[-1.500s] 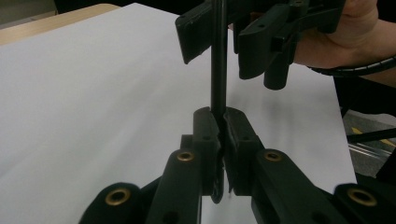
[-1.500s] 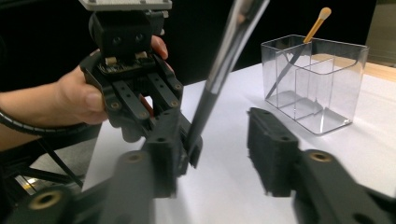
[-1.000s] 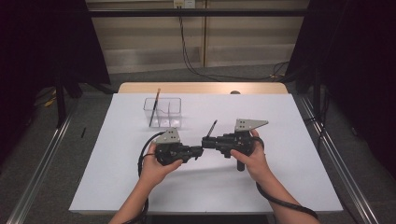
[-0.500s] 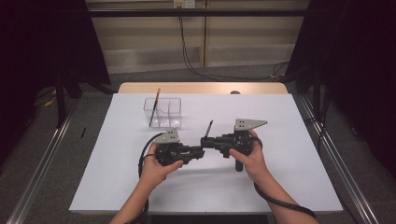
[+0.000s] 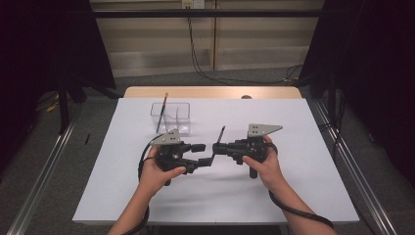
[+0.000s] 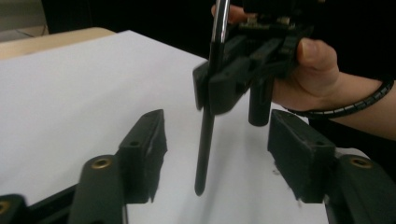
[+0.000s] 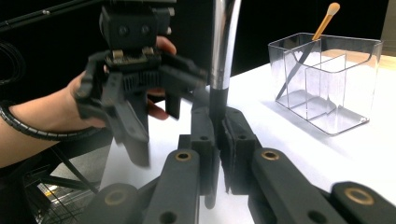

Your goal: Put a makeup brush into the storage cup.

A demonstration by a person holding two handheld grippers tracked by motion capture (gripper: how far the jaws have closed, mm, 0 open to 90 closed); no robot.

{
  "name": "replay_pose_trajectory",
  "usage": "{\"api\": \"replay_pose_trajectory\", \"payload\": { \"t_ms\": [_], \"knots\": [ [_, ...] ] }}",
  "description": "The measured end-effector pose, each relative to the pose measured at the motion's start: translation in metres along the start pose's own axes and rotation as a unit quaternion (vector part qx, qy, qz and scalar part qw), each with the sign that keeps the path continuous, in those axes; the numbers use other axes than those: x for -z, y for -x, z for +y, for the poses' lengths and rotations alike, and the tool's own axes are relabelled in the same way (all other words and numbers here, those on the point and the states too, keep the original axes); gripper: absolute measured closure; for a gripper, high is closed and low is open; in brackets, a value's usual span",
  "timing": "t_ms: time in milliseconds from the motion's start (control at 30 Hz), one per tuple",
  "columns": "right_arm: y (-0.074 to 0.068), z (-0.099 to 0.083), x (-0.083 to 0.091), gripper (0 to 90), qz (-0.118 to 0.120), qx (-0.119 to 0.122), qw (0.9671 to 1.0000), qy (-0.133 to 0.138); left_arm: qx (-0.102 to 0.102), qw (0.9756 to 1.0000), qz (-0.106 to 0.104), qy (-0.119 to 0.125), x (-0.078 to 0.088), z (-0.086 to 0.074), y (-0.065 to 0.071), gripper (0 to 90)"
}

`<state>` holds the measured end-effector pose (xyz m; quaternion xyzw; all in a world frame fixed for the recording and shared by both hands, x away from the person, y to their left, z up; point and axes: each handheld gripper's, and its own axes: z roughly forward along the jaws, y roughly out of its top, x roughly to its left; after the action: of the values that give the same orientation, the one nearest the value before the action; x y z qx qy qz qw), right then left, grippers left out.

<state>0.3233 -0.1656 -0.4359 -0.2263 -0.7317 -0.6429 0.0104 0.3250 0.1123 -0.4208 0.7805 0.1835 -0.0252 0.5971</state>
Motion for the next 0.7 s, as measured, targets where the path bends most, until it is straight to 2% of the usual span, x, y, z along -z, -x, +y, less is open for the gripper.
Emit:
{"api": "replay_pose_trajectory", "payload": {
  "t_ms": [133, 233, 433, 700],
  "knots": [
    [0.0, -0.001, 0.0, 84.8, -0.001, -0.001, 1.0, -0.003, -0.004, 1.0, 0.003, -0.001, -0.001, 0.008, 0.001, 24.3],
    [0.0, -0.001, 0.0, 84.8, -0.001, 0.002, 1.0, -0.005, 0.004, 1.0, 0.002, -0.004, -0.003, 0.013, 0.0, 15.9],
    [-0.001, -0.001, -0.001, 84.8, 0.0, 0.007, 0.9999, -0.009, -0.005, 1.0, 0.002, 0.003, -0.009, 0.019, 0.0, 9.8],
    [-0.001, -0.001, -0.003, 84.8, 0.001, 0.01, 0.9999, -0.011, -0.01, 0.9999, 0.0, 0.009, -0.015, 0.026, -0.001, 9.7]
  ]
}}
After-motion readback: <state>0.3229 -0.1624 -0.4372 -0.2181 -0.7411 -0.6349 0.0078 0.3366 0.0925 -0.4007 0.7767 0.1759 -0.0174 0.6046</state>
